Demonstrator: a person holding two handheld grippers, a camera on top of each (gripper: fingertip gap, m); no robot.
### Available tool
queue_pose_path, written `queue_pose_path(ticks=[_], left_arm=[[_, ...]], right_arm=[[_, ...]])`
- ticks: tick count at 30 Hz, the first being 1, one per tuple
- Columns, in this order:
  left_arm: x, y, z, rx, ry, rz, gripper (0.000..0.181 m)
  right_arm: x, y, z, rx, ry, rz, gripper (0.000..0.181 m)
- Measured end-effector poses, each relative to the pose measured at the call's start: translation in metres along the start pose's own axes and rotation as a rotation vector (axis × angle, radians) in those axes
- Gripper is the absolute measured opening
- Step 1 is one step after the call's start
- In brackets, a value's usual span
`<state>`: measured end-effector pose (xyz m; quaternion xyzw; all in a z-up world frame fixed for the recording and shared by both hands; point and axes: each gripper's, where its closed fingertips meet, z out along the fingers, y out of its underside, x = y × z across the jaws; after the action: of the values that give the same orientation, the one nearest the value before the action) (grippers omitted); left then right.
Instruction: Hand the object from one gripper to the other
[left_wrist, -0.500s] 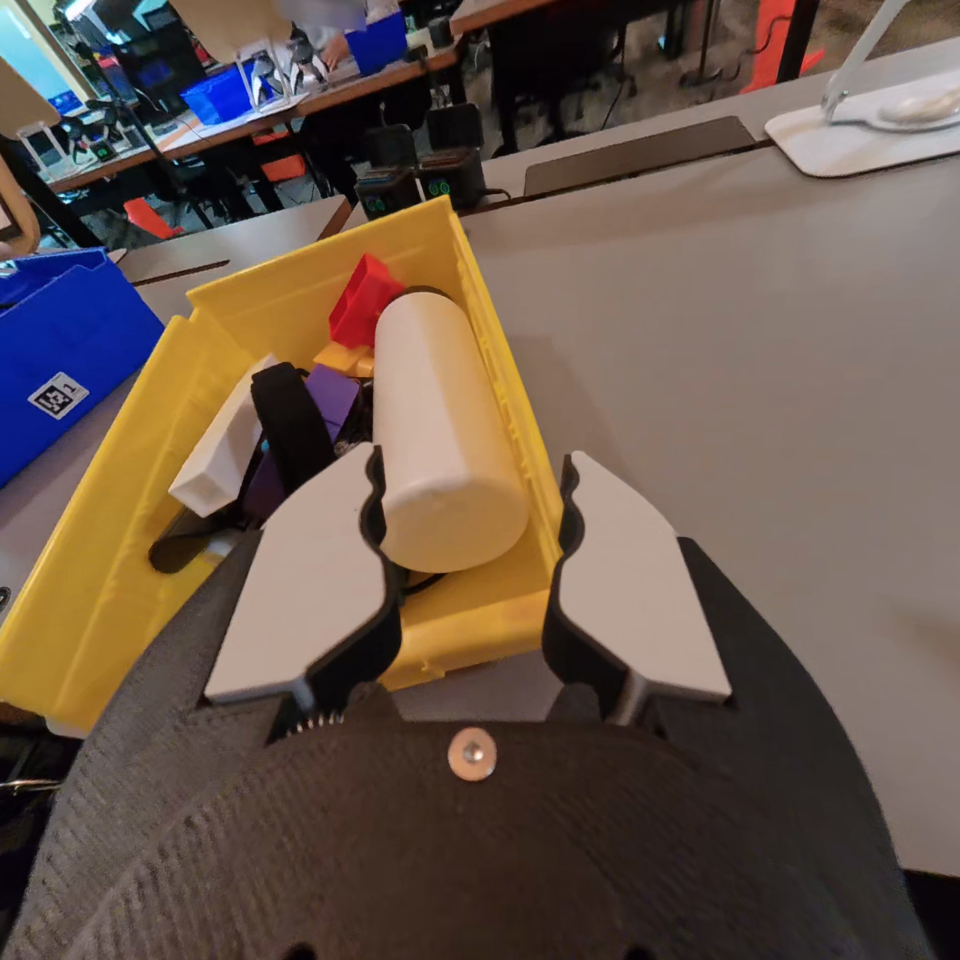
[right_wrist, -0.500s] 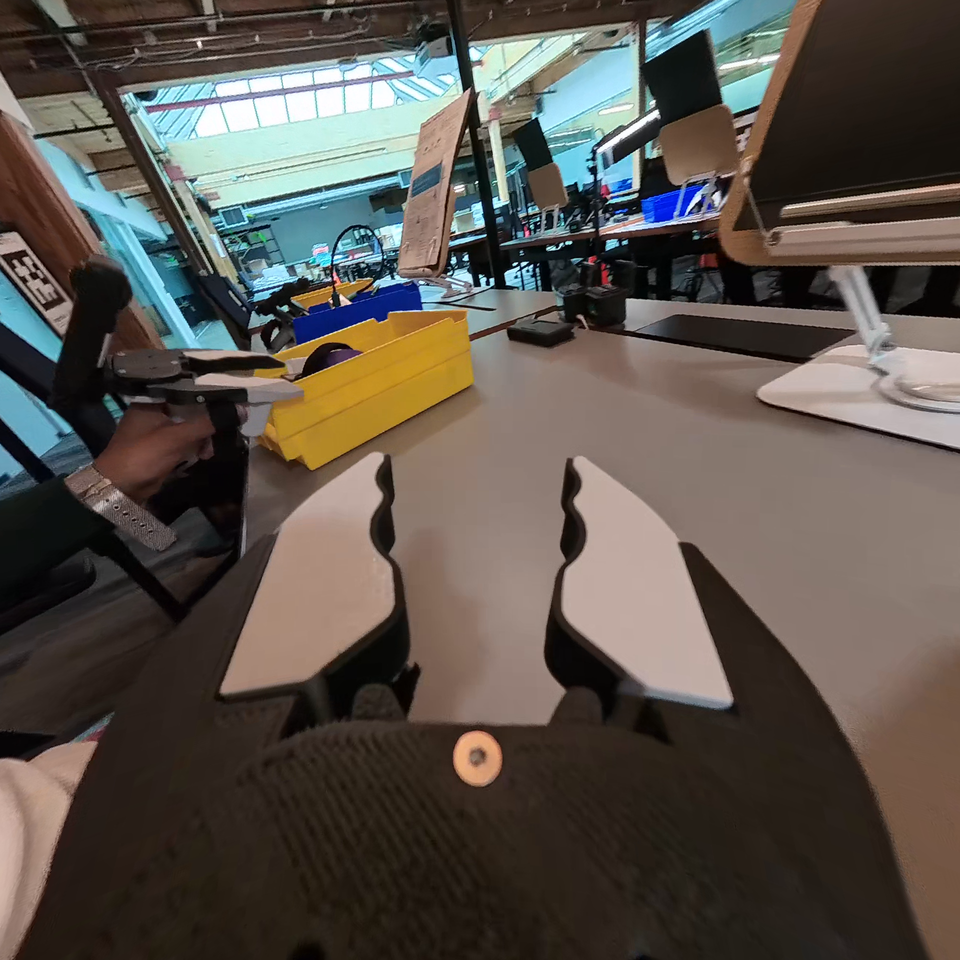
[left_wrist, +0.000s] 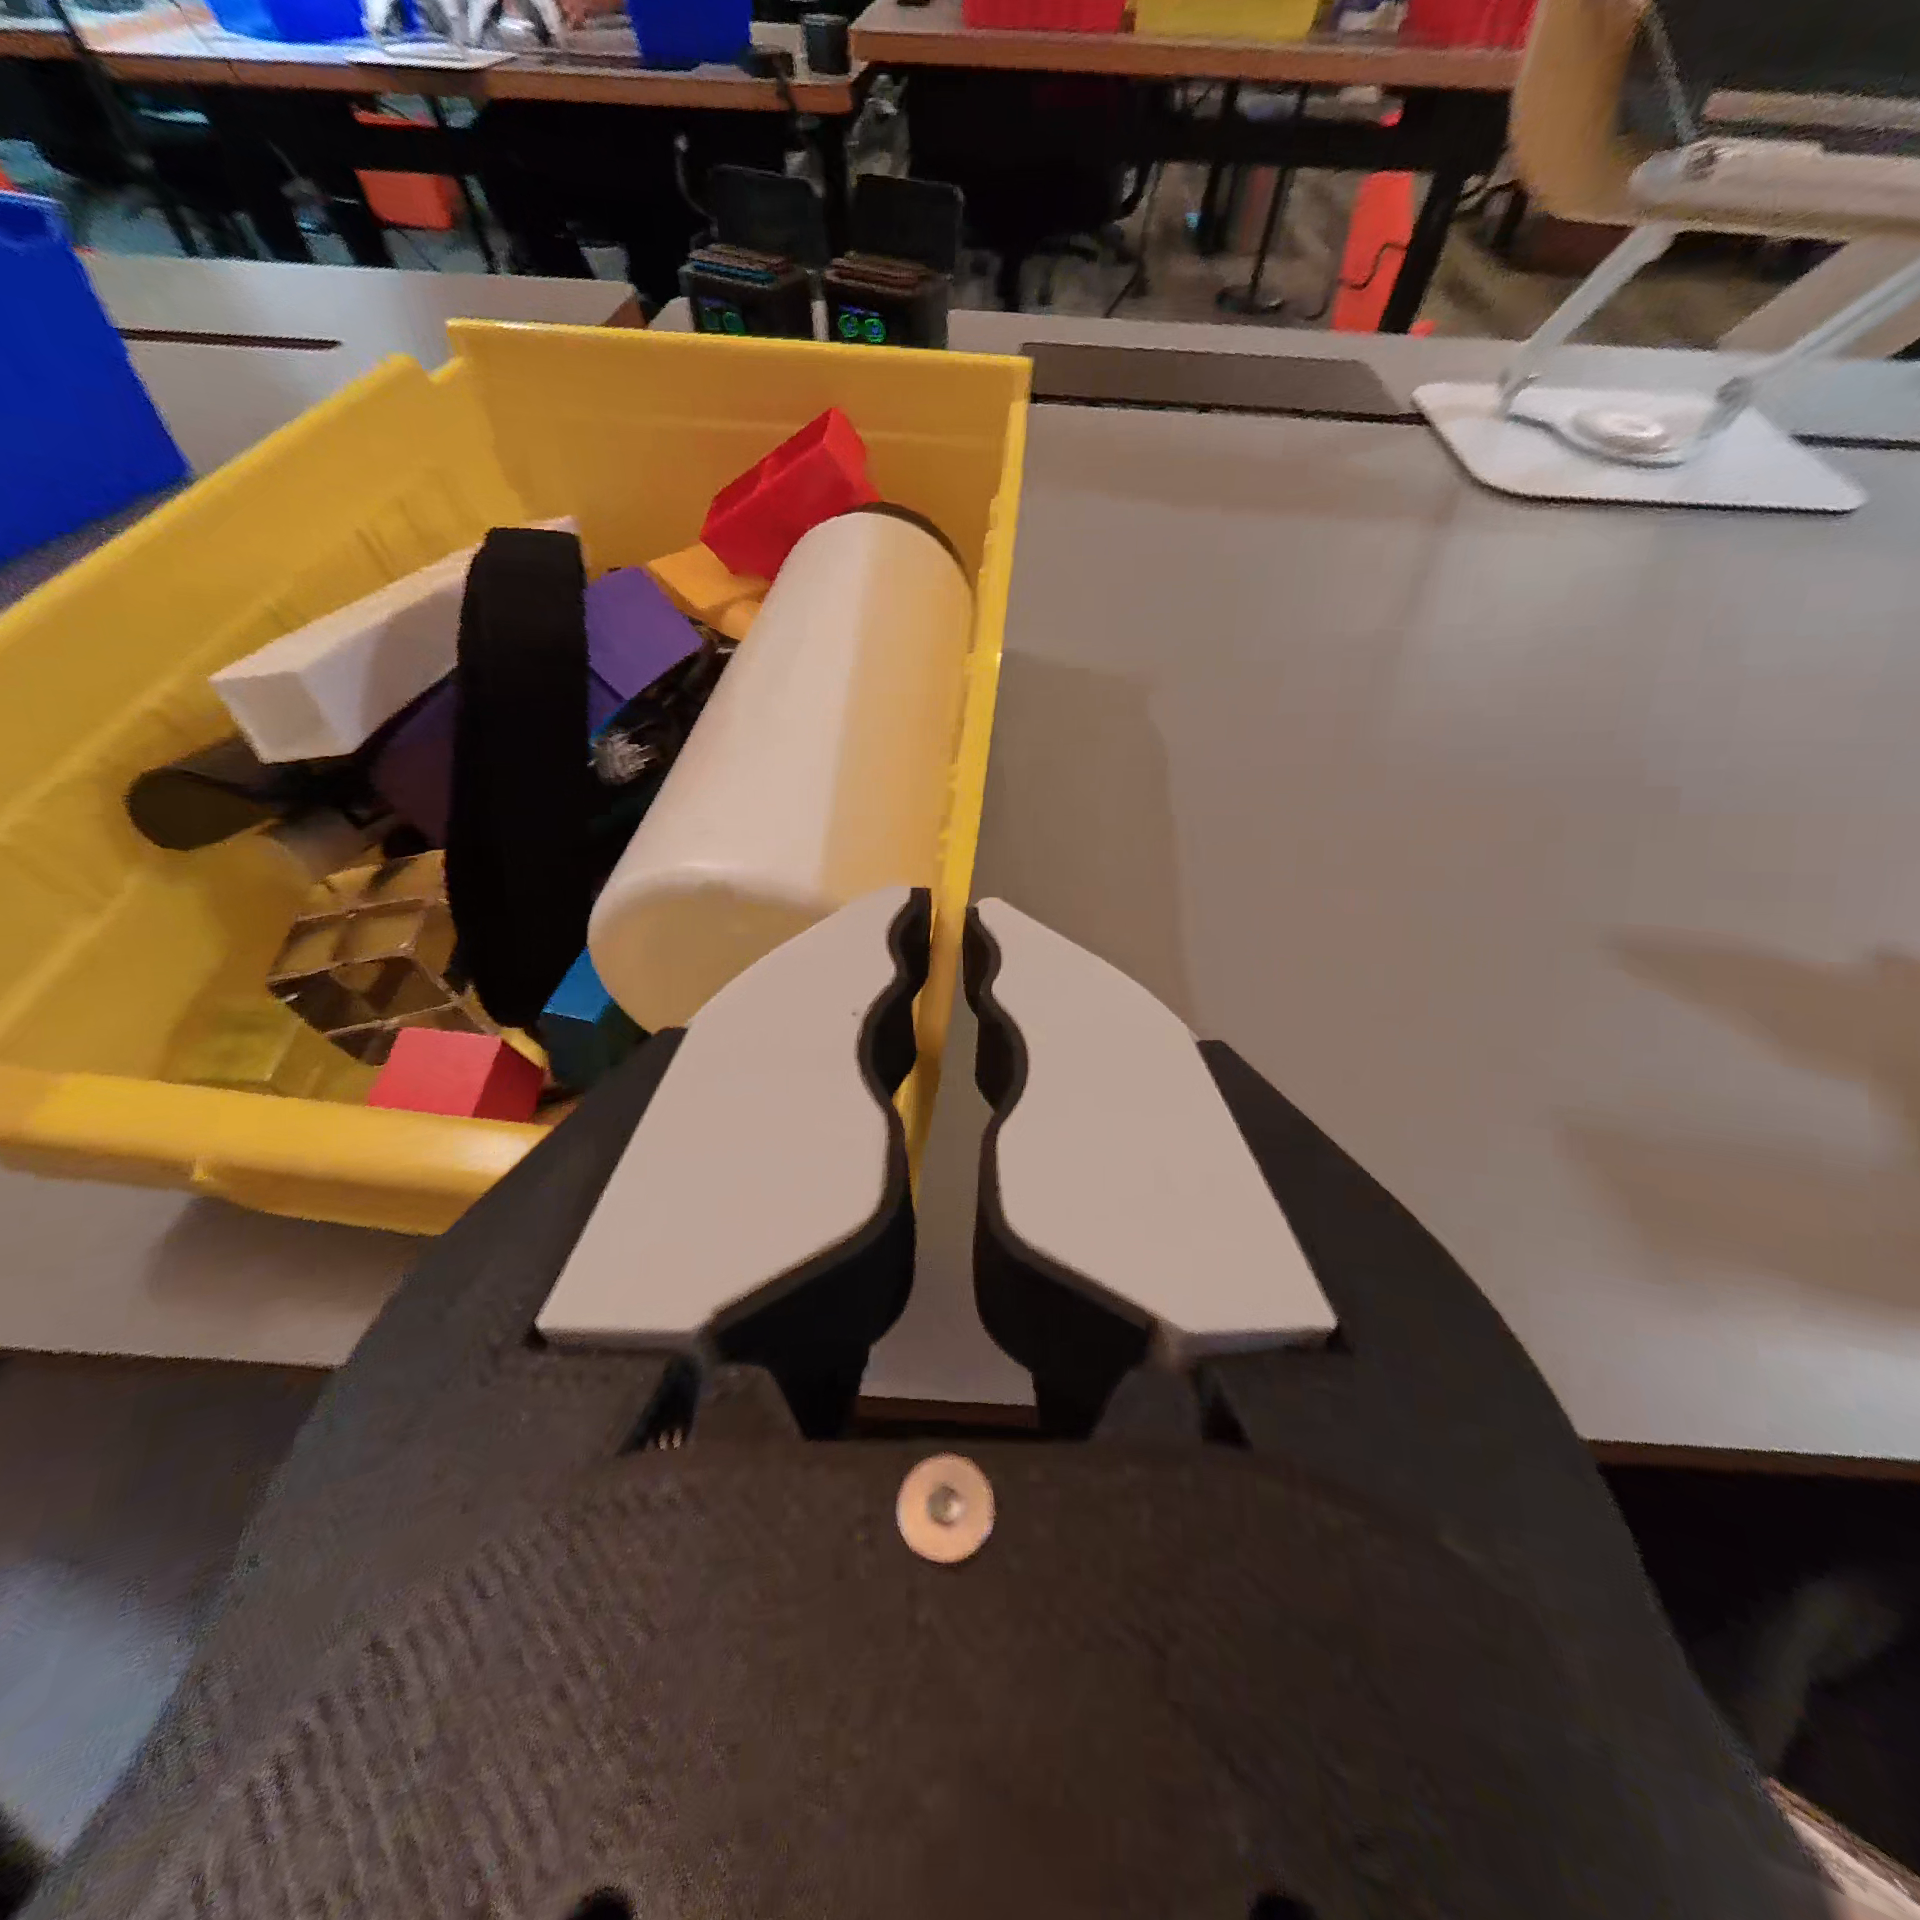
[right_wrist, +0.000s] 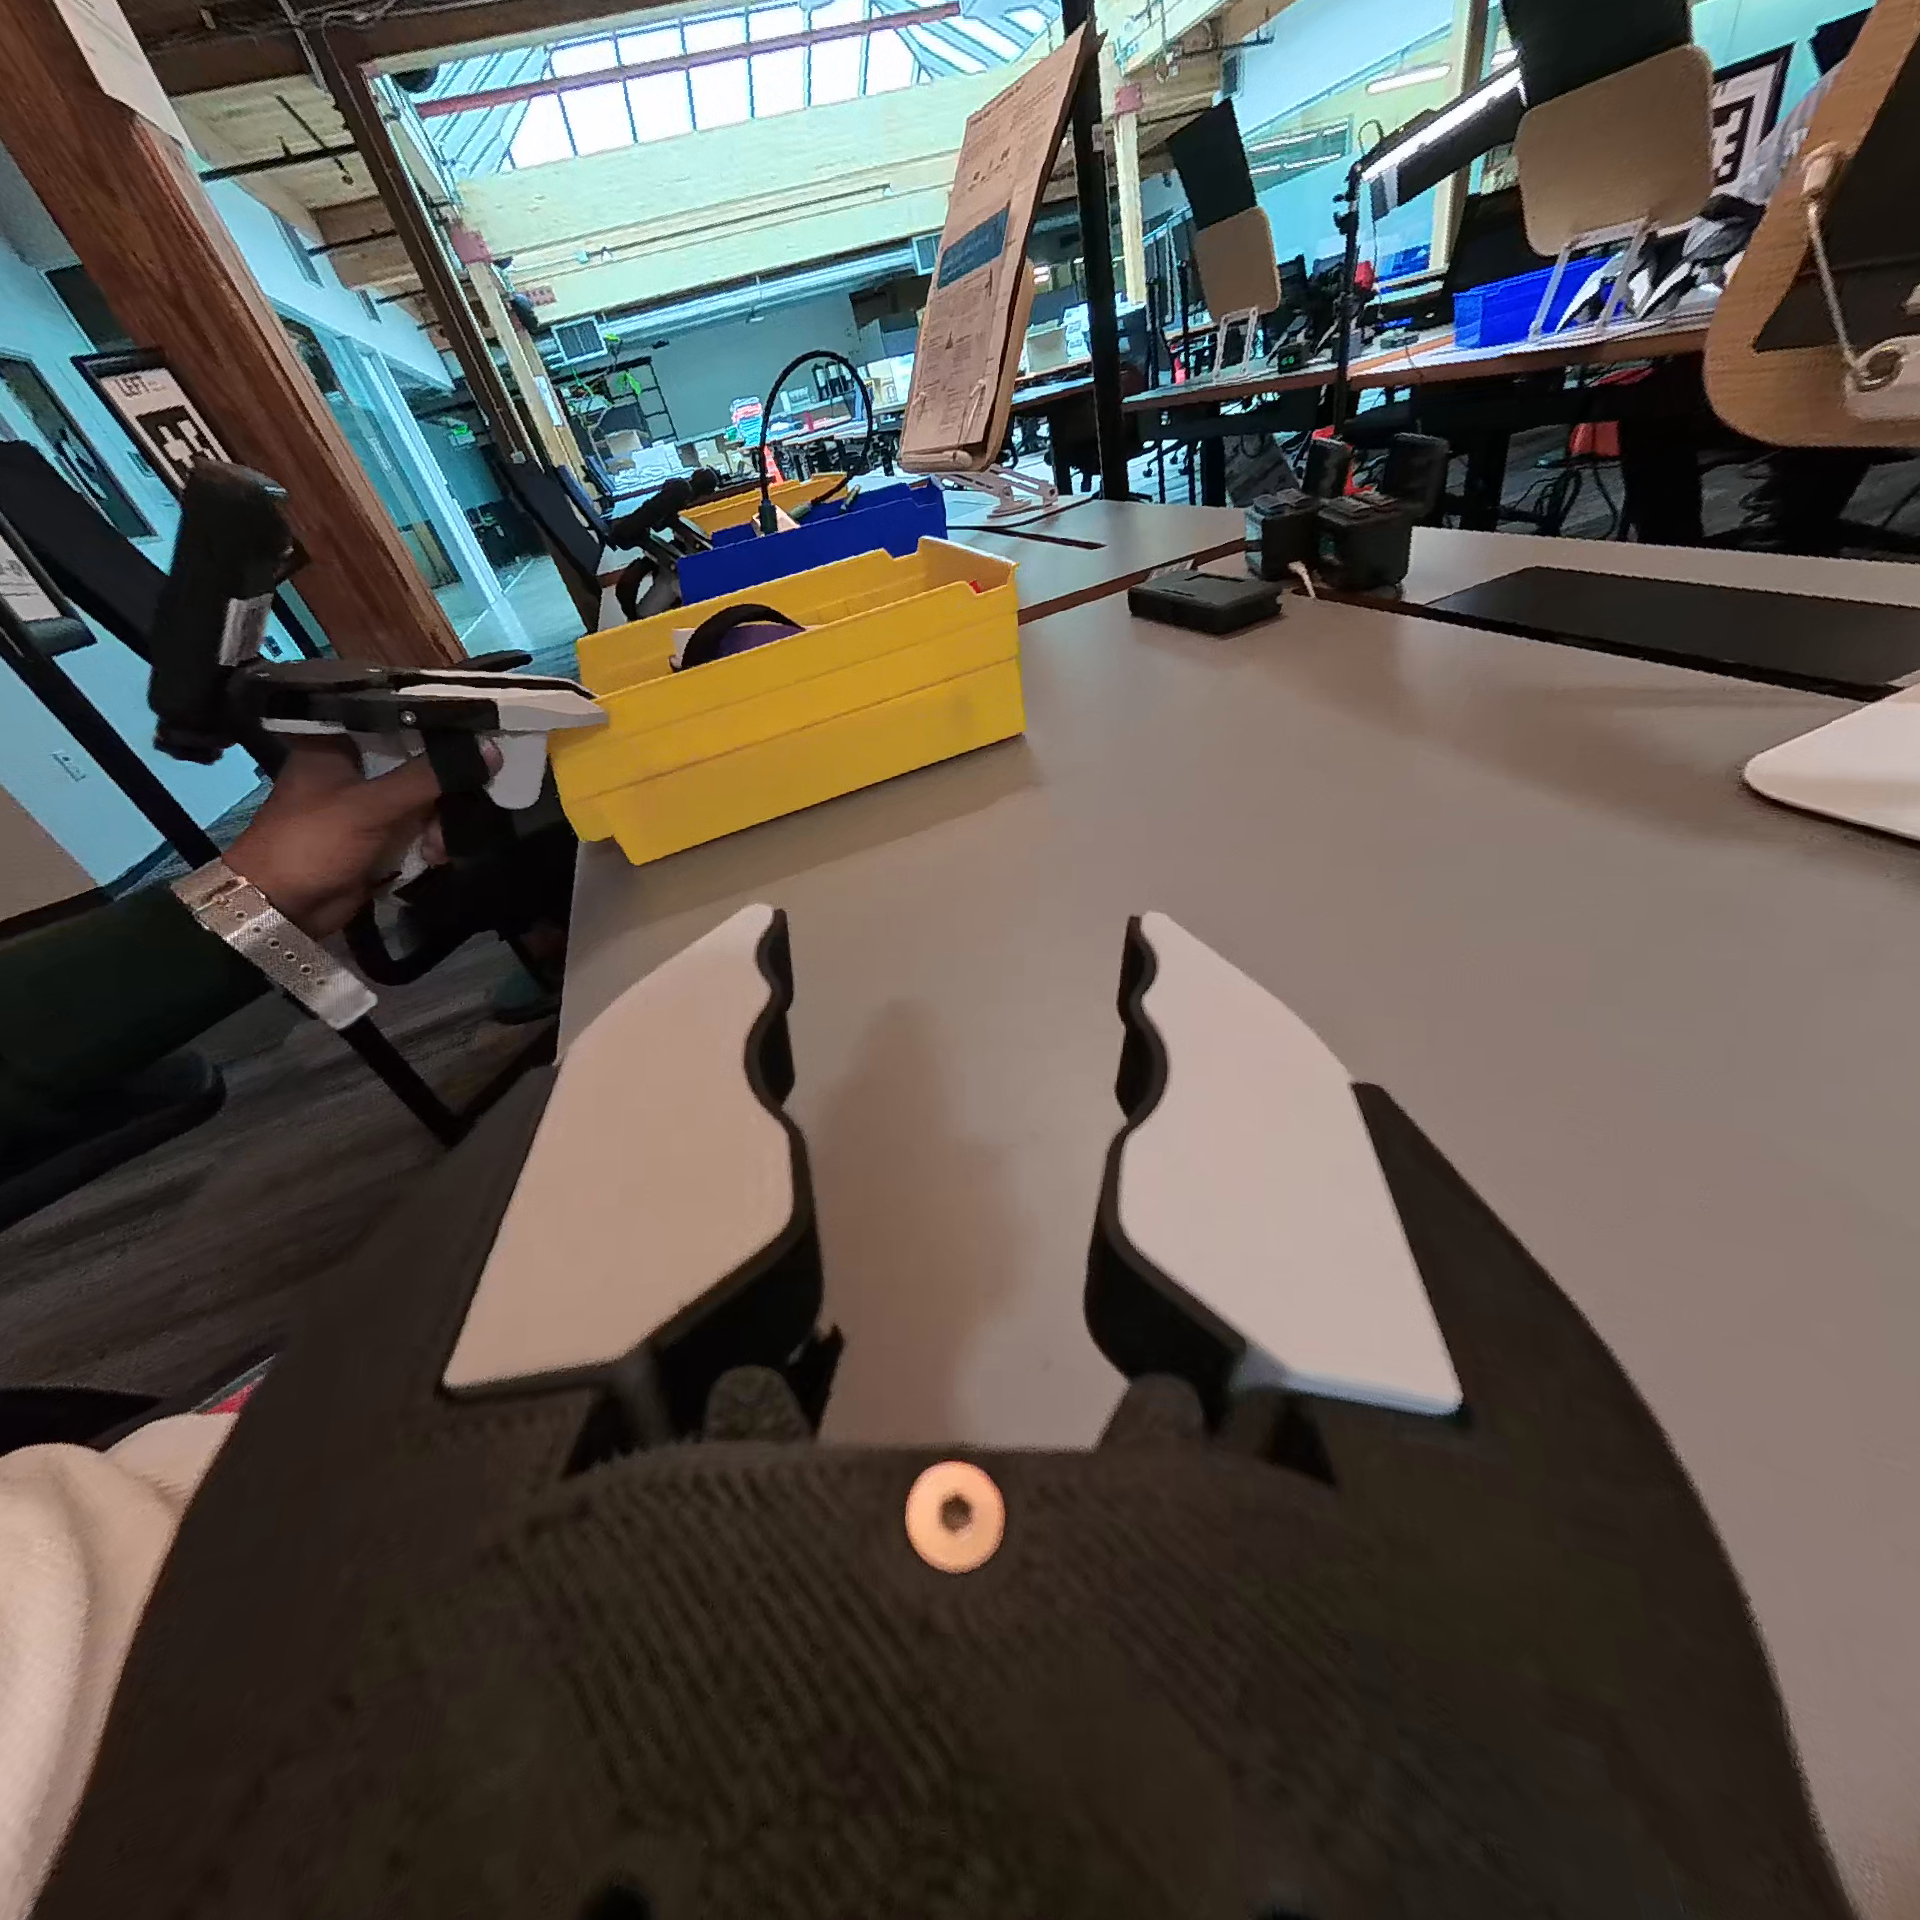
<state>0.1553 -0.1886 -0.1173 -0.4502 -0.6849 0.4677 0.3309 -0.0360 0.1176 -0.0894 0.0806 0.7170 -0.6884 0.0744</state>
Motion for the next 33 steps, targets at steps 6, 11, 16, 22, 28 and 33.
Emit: queue_pose_path(ticks=[6, 11, 16, 22, 28, 33], left_arm=[[0.017, -0.007, -0.002, 0.048, 0.175, -0.026, 0.019], [-0.019, -0.036, -0.023, 0.237, 0.073, -0.093, 0.039], [-0.067, -0.029, -0.028, 0.205, -0.029, -0.168, 0.035], [-0.088, -0.028, -0.015, 0.109, -0.057, -0.123, 0.035], [-0.088, -0.029, 0.014, 0.003, -0.043, -0.087, 0.036], [-0.085, -0.030, 0.044, -0.063, -0.060, -0.041, 0.038]], right_arm=[[0.002, 0.000, -0.003, 0.003, 0.007, 0.010, 0.062], [0.004, 0.001, -0.008, 0.002, 0.018, 0.017, 0.062], [0.008, 0.001, -0.019, 0.009, 0.046, 0.030, 0.062], [0.014, 0.004, -0.039, 0.010, 0.100, 0.042, 0.061], [0.018, 0.007, -0.063, 0.009, 0.165, 0.048, 0.061], [0.022, 0.008, -0.086, 0.018, 0.231, 0.050, 0.061]])
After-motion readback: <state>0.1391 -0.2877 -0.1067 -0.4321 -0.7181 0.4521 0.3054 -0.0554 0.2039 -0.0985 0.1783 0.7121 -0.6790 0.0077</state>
